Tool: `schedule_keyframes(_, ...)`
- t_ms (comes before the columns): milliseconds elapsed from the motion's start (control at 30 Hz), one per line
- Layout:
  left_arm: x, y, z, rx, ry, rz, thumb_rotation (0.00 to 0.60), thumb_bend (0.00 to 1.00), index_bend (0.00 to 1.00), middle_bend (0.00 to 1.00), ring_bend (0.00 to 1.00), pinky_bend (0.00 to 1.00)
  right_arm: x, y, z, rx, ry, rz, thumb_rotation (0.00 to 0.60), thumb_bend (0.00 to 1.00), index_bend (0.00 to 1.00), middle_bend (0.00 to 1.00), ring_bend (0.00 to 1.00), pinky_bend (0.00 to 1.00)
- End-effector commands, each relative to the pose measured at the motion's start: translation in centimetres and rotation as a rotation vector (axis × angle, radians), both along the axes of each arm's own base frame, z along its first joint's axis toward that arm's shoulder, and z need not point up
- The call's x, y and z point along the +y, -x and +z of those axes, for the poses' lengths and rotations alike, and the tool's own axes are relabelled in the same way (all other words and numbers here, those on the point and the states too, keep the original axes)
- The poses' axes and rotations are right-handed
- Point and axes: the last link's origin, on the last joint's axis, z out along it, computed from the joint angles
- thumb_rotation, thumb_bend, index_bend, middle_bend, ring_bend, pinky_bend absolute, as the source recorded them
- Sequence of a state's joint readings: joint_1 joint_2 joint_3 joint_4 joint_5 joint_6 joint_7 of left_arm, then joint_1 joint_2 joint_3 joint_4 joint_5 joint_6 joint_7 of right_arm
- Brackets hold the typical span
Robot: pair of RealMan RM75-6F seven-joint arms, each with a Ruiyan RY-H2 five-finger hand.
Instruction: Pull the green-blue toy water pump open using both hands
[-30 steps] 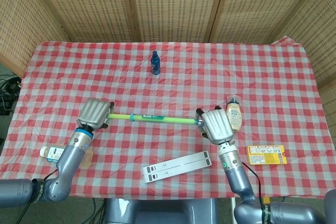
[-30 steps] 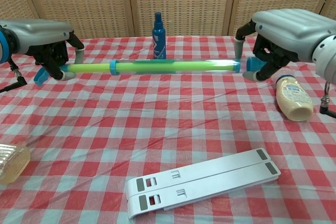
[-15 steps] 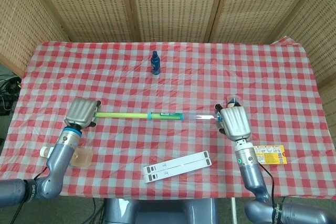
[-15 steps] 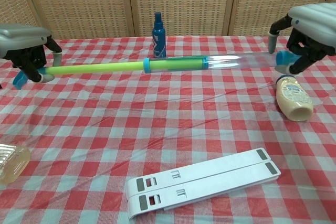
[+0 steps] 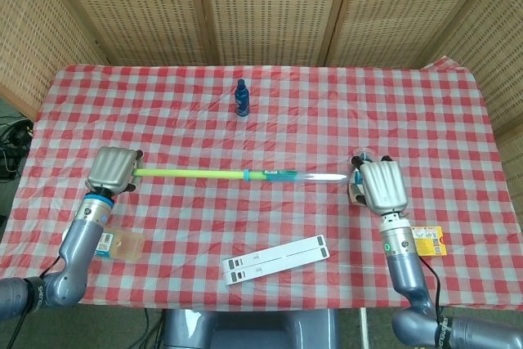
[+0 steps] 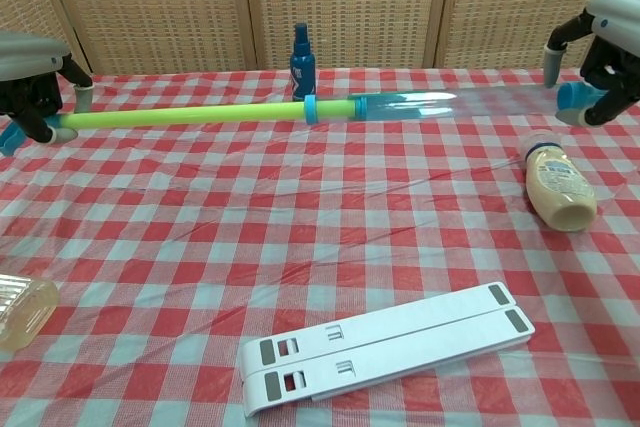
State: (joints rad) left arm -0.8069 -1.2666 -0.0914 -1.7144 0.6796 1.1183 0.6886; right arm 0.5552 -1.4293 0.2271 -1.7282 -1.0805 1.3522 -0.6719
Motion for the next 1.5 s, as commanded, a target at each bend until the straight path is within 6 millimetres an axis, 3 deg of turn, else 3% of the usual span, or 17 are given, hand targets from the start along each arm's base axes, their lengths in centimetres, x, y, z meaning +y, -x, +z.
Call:
schedule_keyframes(33, 0.0, 0.1, -0.1, 0.002, 0.003, 0.002, 0.600, 0.58, 0.65, 0.87, 0.77, 0.65, -0.1, 0.2, 0.0, 0.007, 0.000, -0.004, 0.600, 0.50, 0.60, 1.00, 0.99, 0.55)
schedule_keyframes(600, -0.1, 1.2, -0.4, 0.015, 0.011, 0.013, 0.600, 0.58, 0.63, 0.87, 0.77, 0.65, -0.6, 0.9, -0.6, 0.033, 0.001, -0.019, 0.600, 0.50, 0.60, 1.00, 0.99, 0.55)
schedule_keyframes(700, -0.1, 1.3, -0.5, 0.015, 0.009, 0.012, 0.600, 0.58, 0.61, 0.80, 0.73, 0.63, -0.6, 0.9, -0.8, 0.032, 0.000, -0.016, 0.600, 0.50, 0.59, 1.00, 0.99, 0.55)
schedule_keyframes(767, -0.2, 1.3, -0.5, 0.019, 0.008, 0.013, 0.600, 0.55, 0.54, 0.68, 0.63, 0.55, -0.6, 0.9, -0.9, 0.032, -0.004, -0.016, 0.600, 0.49, 0.56, 0.99, 0.97, 0.55)
schedule_keyframes(800, -0.2, 1.3, -0.5, 0.021, 0.009, 0.013, 0.600, 0.53, 0.50, 0.63, 0.59, 0.51, -0.6, 1.0, -1.0, 0.032, -0.006, -0.017, 0.600, 0.46, 0.53, 0.96, 0.94, 0.54)
schedule_keyframes(867, -0.3, 1.5, -0.5, 0.033, 0.015, 0.012, 0.600, 0.44, 0.38, 0.42, 0.42, 0.34, -0.5, 1.2, -1.3, 0.032, -0.025, -0.023, 0.600, 0.41, 0.45, 0.84, 0.83, 0.48)
schedule_keyframes(933, -0.5, 1.6, -0.4, 0.051, 0.022, 0.013, 0.600, 0.40, 0.28, 0.27, 0.26, 0.21, -0.4, 1.5, -1.6, 0.039, -0.047, -0.039, 0.600, 0.35, 0.34, 0.63, 0.67, 0.35)
schedule_keyframes(1033, -0.6, 1.6, -0.3, 0.045, 0.020, 0.016, 0.600, 0.37, 0.18, 0.17, 0.13, 0.10, -0.4, 1.8, -1.9, 0.054, -0.064, -0.056, 0.600, 0.30, 0.23, 0.39, 0.46, 0.24)
schedule_keyframes(1133, -0.7, 1.6, -0.2, 0.022, 0.020, 0.023, 0.600, 0.37, 0.16, 0.14, 0.11, 0.08, -0.4, 1.9, -2.0, 0.064, -0.071, -0.071, 0.600, 0.29, 0.18, 0.26, 0.33, 0.21)
schedule_keyframes(1367, -0.9, 1.9, -0.1, -0.049, 0.011, 0.029, 0.600, 0.37, 0.16, 0.13, 0.10, 0.08, -0.4, 2.1, -1.8, 0.057, -0.051, -0.067, 0.600, 0.29, 0.17, 0.20, 0.25, 0.20)
schedule_keyframes(1500, -2.7, 2.4, 0.3, -0.174, -0.007, 0.008, 0.600, 0.37, 0.16, 0.10, 0.08, 0.06, 0.8, 2.7, -1.0, 0.015, -0.044, -0.044, 0.600, 0.28, 0.14, 0.13, 0.18, 0.17)
